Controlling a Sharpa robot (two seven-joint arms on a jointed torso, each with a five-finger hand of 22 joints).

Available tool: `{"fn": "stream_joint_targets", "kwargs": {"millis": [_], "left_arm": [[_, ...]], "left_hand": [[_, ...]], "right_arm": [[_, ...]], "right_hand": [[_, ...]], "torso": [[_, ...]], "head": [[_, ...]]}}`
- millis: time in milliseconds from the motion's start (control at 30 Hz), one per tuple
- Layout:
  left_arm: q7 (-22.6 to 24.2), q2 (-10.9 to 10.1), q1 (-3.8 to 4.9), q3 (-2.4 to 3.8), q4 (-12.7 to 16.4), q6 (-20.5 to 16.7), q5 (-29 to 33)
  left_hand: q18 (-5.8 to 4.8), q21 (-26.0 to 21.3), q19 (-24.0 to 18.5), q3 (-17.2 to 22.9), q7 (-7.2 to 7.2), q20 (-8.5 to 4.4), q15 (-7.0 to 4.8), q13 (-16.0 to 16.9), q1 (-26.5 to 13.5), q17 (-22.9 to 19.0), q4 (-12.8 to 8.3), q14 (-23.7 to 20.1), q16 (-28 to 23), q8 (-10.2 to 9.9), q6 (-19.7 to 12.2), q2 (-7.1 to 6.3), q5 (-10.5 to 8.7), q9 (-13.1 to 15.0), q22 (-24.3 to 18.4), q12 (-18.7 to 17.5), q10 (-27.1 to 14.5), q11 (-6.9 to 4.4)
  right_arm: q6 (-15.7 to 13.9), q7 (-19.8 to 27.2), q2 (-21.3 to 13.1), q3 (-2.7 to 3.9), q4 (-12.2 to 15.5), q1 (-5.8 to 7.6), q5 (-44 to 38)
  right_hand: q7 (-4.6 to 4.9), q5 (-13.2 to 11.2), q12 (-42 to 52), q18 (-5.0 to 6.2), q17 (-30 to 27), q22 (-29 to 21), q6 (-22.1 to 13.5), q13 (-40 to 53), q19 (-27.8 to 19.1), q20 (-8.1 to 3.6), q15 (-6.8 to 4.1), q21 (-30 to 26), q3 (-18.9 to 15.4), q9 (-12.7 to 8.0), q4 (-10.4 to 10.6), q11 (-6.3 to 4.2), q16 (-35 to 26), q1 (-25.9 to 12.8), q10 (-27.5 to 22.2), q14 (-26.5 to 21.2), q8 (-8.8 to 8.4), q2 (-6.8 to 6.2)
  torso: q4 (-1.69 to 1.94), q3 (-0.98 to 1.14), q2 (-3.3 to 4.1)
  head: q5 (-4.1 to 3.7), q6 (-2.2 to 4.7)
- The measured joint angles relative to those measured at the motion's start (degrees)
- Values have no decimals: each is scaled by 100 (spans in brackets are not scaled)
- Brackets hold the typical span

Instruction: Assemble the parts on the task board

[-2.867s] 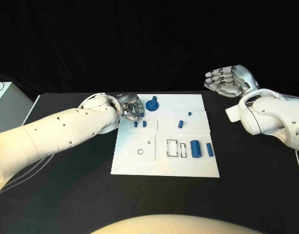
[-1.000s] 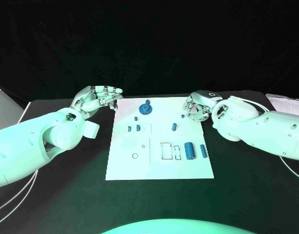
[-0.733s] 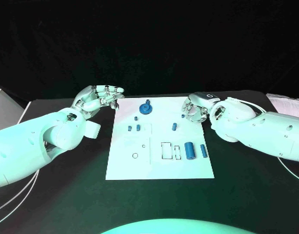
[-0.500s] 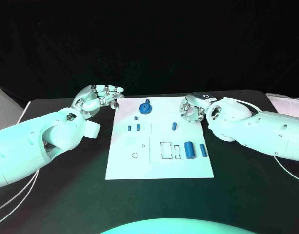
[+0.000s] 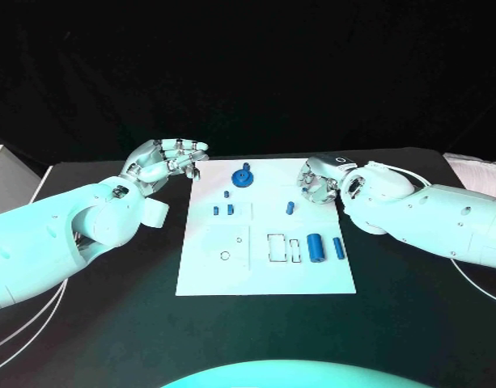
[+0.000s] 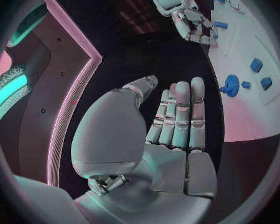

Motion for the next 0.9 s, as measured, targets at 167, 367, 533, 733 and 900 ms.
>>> {"fn": "stream_joint_targets", "kwargs": {"millis": [167, 367, 533, 733, 900], "left_arm": [[-8, -7, 0, 0, 3, 2, 4], [-27, -11, 0, 0, 7, 1, 1], [-45, -14, 0, 0, 10, 0, -10], [-63, -15, -1, 0, 10, -2, -22], [-77, -15, -1, 0, 8, -3, -34]], "left_hand": [[-1, 0, 0, 0, 0, 0, 0, 0, 0, 0, 0, 0, 0, 0, 0, 0, 0, 0, -5, 0, -12, -12], [0, 0, 17, 0, 20, 17, 0, 2, 28, 0, 0, 0, 2, 0, -20, 28, 0, 0, -13, 0, -21, -21], [-1, -22, 20, 0, 20, 20, 0, 5, 52, 0, 0, 0, 2, 0, -20, 51, 0, 0, -13, 0, -20, -21], [-1, -22, 20, -1, 20, 20, 4, 4, 52, 0, 1, 4, 2, 0, -20, 51, 1, 0, -18, 0, -20, -21], [-1, -22, 20, -31, 20, 20, 21, 4, 52, 0, 32, 21, 2, 0, -20, 51, 1, -6, -26, 0, -20, -21]], "right_arm": [[0, -33, 19, 4, -14, -3, -50], [1, -105, 39, 10, -10, -11, -181], [12, -189, 55, 10, 17, -21, -354], [8, -305, 72, 9, 59, -36, -559], [-36, -419, 82, 3, 96, -52, -694]], "right_hand": [[-29, 0, 24, 0, 0, 57, 29, 9, 0, 0, 0, 29, 11, 30, -11, -28, 22, 57, 29, 0, 30, 9], [-94, -225, 119, -146, -1, 199, 222, 19, 20, -21, -2, 455, 231, 140, -181, -78, 82, 303, 248, 2, 221, 117], [-156, -247, 230, -186, 33, 199, 365, 18, 34, -60, -54, 634, 345, 226, -295, -30, 133, 357, 295, 11, 354, 172], [-172, -289, 232, -186, 22, 199, 422, 16, 39, -84, -94, 694, 364, 273, -350, -9, 133, 410, 315, 12, 410, 224], [-208, -402, 240, -185, 6, 198, 457, 16, 39, -83, -94, 751, 364, 314, -350, -9, 133, 426, 315, 12, 452, 252]], "torso": [[1, 3, 0], [0, 6, -1], [-1, 9, -3], [-4, 10, -5], [-7, 11, -6]], "head": [[-3, -15], [-5, -29], [-15, -43], [-32, -53], [-34, -63]]}}
